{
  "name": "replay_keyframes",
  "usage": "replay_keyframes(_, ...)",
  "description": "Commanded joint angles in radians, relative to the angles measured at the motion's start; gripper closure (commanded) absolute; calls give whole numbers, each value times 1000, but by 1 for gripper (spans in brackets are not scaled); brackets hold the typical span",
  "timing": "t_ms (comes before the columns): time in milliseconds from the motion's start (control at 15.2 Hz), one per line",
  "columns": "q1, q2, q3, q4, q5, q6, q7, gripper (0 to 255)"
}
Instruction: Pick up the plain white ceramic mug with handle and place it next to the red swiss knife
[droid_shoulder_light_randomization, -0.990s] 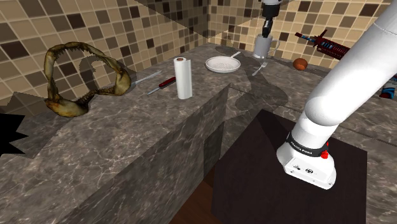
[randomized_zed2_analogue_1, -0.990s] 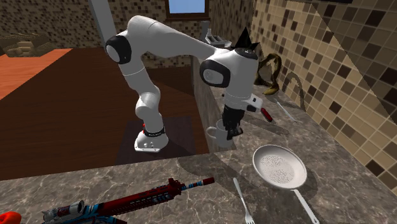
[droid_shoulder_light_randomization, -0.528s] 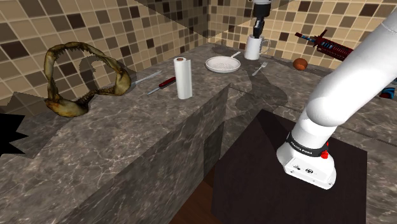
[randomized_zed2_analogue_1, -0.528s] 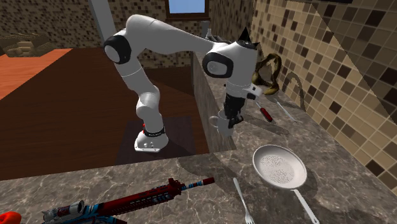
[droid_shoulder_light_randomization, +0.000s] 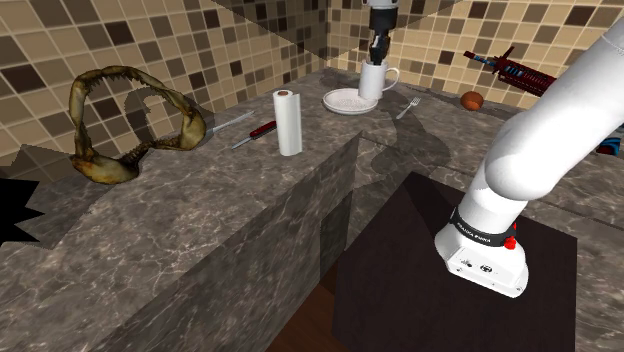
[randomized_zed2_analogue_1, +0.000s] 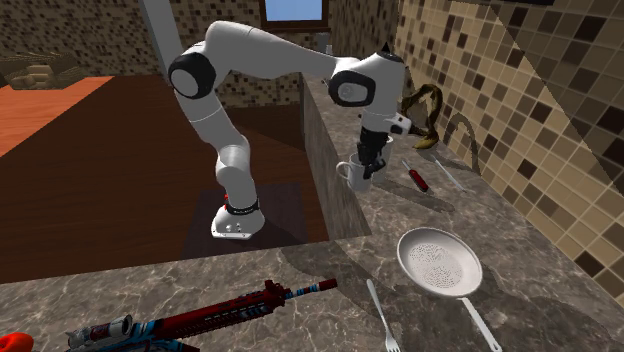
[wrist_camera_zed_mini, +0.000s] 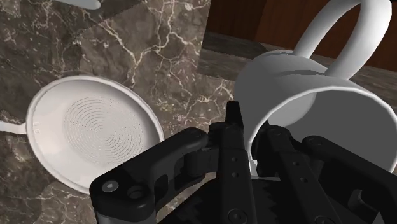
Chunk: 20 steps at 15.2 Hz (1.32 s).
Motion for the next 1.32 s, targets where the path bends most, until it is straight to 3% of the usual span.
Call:
replay_keyframes(0,20,-8,35,-11,9,-1,54,255)
replay_keyframes(660,122,75,179,60,75,-2,273,255)
replay_keyframes(1254,210,226,286,223,118,-18,452,255)
